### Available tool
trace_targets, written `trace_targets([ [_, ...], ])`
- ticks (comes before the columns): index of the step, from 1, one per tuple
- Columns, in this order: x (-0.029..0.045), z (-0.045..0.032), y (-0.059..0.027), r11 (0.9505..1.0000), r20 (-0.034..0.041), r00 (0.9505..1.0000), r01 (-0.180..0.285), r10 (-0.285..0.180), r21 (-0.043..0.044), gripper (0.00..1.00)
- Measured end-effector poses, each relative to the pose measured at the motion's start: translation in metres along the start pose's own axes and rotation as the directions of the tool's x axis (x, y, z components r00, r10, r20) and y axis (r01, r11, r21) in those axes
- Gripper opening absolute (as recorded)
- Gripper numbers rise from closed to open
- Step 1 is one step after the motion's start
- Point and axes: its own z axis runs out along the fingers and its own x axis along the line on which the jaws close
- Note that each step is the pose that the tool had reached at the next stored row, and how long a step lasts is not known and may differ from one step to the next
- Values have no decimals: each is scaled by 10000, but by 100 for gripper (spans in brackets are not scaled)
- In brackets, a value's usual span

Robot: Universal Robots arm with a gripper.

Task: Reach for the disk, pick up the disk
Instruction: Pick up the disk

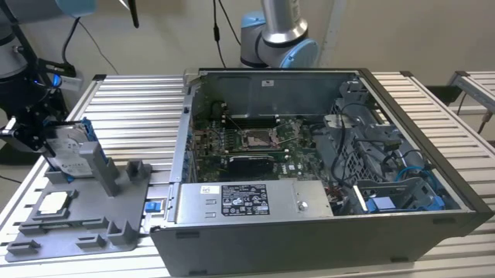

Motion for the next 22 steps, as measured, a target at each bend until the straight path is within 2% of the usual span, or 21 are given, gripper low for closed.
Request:
trace_targets([
  [7, 0, 12, 0, 9996, 7, 9996, 278, -278, -10, 100],
  [11, 0, 21, 0, 9993, 41, 9993, 361, -361, -16, 100],
  [12, 0, 21, 0, 9993, 41, 9993, 361, -361, -15, 0],
  [22, 0, 23, 0, 9993, 49, 9993, 363, -362, -13, 0],
])
